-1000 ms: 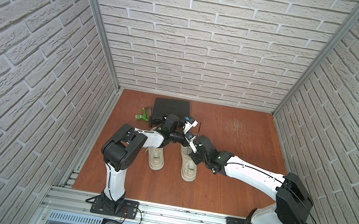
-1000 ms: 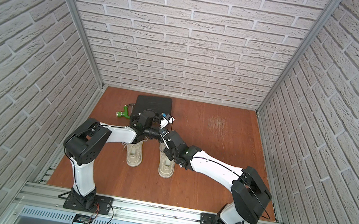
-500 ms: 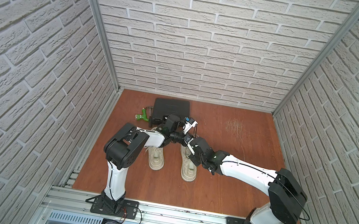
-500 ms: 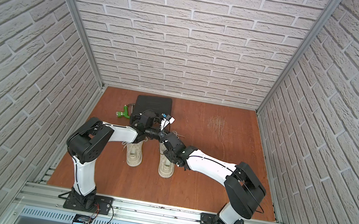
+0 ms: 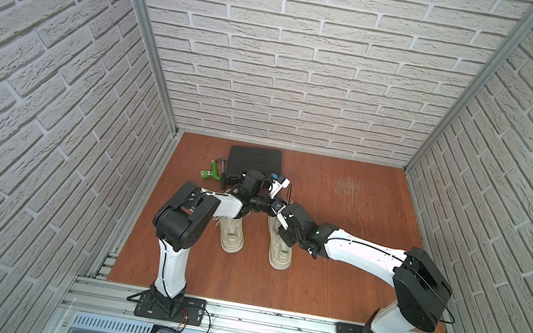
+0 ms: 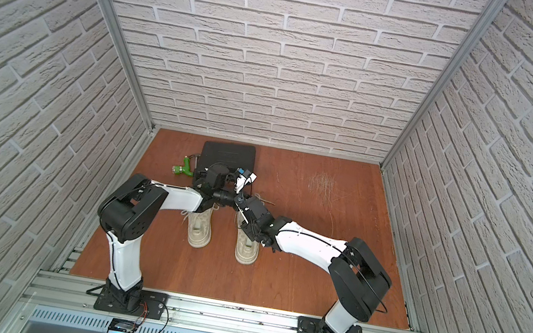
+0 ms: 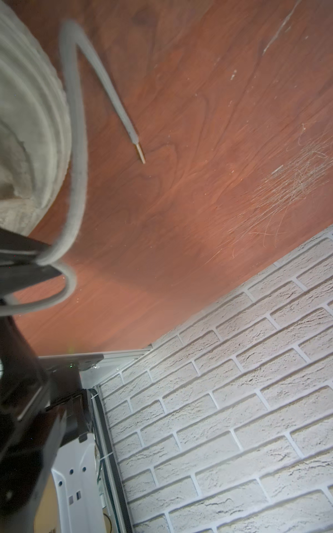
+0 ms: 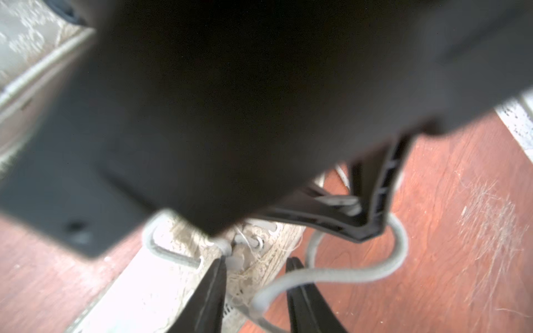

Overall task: Tie the shoes
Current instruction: Cross the shoelace with the shoelace.

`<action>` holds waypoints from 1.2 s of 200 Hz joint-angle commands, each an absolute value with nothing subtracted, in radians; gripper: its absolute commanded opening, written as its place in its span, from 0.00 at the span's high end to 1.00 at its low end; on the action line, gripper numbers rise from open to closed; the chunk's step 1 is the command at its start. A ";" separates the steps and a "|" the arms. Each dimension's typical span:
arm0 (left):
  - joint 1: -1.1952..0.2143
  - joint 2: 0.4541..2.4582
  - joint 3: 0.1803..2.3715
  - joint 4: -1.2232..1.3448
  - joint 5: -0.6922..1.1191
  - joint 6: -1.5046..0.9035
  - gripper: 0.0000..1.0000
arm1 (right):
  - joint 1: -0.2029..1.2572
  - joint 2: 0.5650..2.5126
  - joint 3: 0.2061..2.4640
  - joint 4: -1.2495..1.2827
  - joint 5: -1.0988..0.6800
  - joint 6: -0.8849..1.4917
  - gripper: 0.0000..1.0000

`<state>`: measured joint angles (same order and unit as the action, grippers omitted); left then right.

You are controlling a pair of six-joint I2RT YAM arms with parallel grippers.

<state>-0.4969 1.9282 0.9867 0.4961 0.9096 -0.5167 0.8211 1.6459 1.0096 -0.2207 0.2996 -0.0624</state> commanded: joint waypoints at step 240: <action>-0.429 1.849 0.893 0.505 0.887 -0.475 1.00 | 0.343 1.615 0.743 0.103 -0.651 0.152 0.40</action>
<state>-0.4335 1.8877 0.9085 0.4934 0.8883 -0.4980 0.3515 1.5475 0.7410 -0.0589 -0.5209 0.1154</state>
